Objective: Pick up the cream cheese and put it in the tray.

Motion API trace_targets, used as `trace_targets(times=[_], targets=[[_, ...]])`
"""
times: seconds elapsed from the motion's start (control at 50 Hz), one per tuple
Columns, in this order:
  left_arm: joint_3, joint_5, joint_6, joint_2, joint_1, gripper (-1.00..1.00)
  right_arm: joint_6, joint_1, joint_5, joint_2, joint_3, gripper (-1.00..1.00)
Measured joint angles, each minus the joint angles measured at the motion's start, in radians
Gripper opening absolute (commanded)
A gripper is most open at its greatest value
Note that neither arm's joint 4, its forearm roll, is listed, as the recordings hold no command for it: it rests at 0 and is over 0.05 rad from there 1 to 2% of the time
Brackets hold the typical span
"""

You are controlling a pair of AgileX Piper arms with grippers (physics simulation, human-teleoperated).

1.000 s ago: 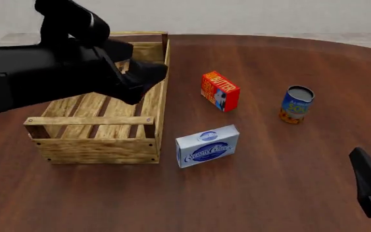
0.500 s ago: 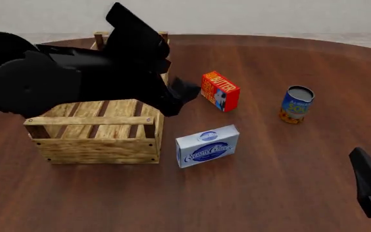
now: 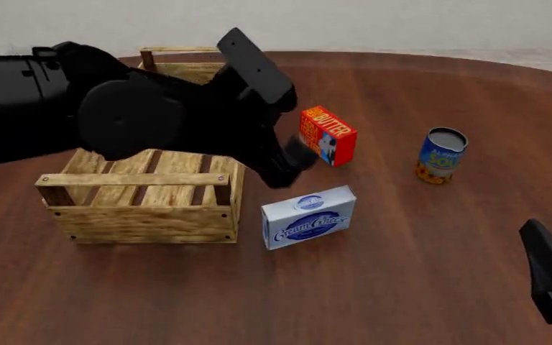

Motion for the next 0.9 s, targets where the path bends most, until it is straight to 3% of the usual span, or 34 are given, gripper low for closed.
trace_targets(times=[0.9], targets=[[0.047, -0.085, 0.046, 0.198, -0.004, 1.0, 0.0, 0.0, 0.0, 0.0, 0.0, 1.0]])
